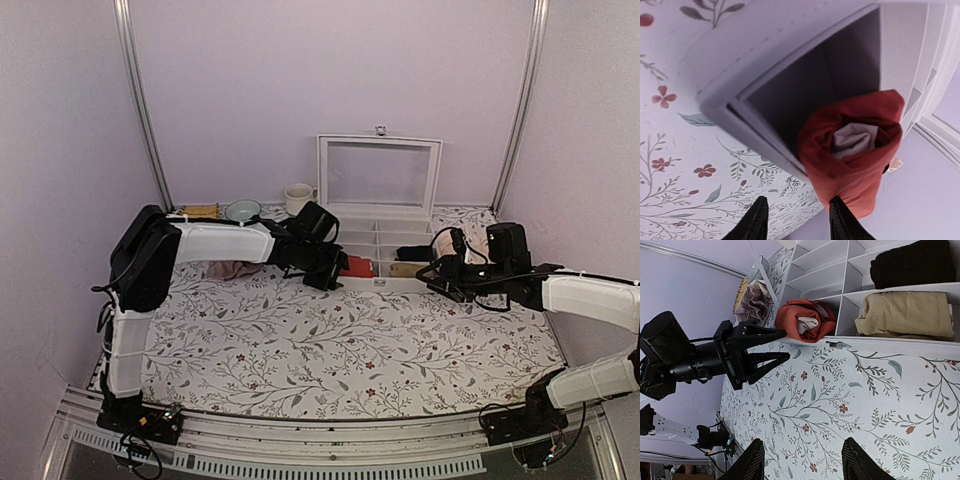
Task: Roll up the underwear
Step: Place the underwear in the storage box, then adjust the underwear in the storage box.
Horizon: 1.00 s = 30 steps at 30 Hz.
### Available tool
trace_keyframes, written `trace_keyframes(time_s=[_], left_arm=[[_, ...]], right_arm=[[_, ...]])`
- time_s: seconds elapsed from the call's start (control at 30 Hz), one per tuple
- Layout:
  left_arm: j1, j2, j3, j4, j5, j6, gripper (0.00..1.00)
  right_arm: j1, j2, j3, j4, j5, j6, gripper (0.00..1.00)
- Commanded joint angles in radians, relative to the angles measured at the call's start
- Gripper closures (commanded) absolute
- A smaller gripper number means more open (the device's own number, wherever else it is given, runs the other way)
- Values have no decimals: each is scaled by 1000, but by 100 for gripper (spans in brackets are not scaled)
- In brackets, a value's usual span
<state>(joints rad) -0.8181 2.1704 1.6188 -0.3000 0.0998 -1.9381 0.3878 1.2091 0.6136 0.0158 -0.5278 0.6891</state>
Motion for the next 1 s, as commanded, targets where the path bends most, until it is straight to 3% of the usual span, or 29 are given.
trace_keyframes(time_s=[0.0, 0.17, 0.33, 0.5, 0.6, 0.8, 0.97], left_arm=[[-25, -63, -24, -87, 21, 40, 59], [-24, -78, 65, -244, -45, 163, 58], [-11, -64, 120, -208, -93, 270, 57], [31, 33, 260, -208, -74, 462, 63], [45, 85, 358, -261, -90, 541, 72], [60, 122, 372, -260, -74, 621, 93], [58, 148, 363, -242, -57, 627, 96]], right_arm=[[-3, -51, -4, 16, 17, 0, 48], [-3, -49, 1, 9, 24, -2, 48], [-3, -30, 7, 8, 19, 0, 48], [-3, -5, 21, 2, 18, -2, 58], [-3, 8, 35, -12, 21, -3, 60], [-3, 32, 62, -45, 40, 4, 59], [-3, 42, 72, -62, 46, 3, 59]])
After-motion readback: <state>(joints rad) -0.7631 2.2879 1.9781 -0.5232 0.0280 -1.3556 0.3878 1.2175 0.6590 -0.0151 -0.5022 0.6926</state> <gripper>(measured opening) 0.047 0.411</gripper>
